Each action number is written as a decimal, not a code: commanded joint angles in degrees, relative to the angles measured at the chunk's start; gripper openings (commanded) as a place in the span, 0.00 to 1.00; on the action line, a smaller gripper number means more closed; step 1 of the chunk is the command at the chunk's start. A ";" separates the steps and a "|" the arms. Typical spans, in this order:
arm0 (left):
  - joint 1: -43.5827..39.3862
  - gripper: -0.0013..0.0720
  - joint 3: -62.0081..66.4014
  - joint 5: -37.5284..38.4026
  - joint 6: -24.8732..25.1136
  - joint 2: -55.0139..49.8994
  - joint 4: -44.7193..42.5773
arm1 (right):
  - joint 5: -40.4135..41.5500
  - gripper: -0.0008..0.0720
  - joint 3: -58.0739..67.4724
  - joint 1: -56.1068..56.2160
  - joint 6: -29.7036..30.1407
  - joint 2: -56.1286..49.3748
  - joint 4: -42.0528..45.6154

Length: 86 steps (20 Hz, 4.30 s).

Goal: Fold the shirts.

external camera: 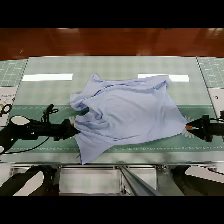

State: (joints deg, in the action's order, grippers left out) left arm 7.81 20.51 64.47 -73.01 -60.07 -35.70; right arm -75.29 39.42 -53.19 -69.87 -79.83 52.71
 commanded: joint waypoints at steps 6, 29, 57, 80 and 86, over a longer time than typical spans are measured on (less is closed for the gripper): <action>0.02 0.05 0.09 0.00 0.37 0.02 0.81 | 5.42 0.04 0.87 10.71 4.20 -5.05 -6.49; 11.72 0.05 88.43 -2.32 -4.28 9.31 -5.97 | -4.94 0.04 79.52 28.55 -15.10 23.98 3.21; 0.94 0.05 46.40 -19.04 -10.93 -10.05 -22.40 | 19.23 0.04 24.30 36.09 -1.73 11.08 -2.14; 5.88 0.05 67.47 7.52 -0.52 -42.86 -10.73 | -0.48 0.04 50.62 32.54 -3.15 -23.32 -3.82; 4.70 0.05 60.78 18.03 -0.74 -42.88 -21.00 | -4.13 0.04 45.38 34.45 -3.17 -23.32 1.51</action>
State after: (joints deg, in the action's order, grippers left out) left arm 12.56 83.88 76.25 -73.76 -103.02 -52.18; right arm -76.66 86.72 -19.20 -72.88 -103.26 51.27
